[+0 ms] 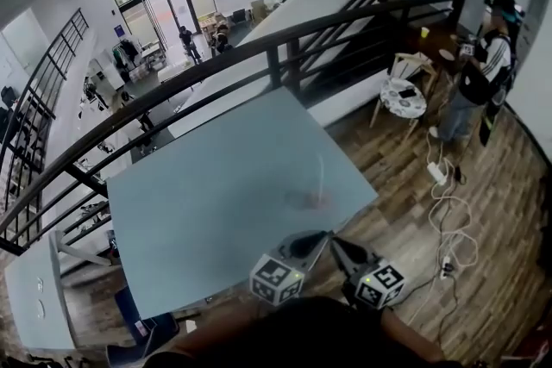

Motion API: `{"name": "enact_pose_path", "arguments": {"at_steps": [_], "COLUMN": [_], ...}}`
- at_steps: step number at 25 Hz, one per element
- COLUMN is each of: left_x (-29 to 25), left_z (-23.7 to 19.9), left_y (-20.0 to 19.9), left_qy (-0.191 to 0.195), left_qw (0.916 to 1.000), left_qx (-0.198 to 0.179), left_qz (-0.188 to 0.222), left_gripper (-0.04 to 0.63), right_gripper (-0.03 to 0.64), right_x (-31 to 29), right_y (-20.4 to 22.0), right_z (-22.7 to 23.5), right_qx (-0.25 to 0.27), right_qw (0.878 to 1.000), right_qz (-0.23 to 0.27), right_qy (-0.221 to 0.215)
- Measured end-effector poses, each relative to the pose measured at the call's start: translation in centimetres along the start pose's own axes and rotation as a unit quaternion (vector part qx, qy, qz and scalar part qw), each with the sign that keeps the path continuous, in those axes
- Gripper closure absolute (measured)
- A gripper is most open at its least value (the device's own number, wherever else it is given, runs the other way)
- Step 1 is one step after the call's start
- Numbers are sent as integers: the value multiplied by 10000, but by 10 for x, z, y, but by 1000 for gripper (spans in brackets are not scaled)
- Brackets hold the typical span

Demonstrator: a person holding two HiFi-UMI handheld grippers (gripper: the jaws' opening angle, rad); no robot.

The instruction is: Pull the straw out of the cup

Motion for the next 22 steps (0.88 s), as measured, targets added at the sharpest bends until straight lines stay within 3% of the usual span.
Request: {"name": "enact_pose_path", "arguments": {"at_steps": [7, 22], "left_x": [11, 19], "left_z": [-30, -63], "left_y": [0, -5], "left_qy": [89, -191], "left_qw": [9999, 9998], "left_qx": [-69, -3], "left_qz": [16, 63], "left_gripper": [581, 580], "right_gripper": [604, 604], "right_x": [-28, -69], "right_y": [3, -3], "right_z": [-6, 0], "right_qx": [80, 80], "right_qw": [9999, 9996], "right_qz": [42, 3], "right_qy": [75, -256]}}
Point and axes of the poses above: the fingertips, and each gripper's own axes: x backward along the fingers, z to its right, y out of its underside, the point moved 10 cm from there along x, backward along the fingers, and after that the axes turned 13 degrees about -y, right-handed, at the moved point
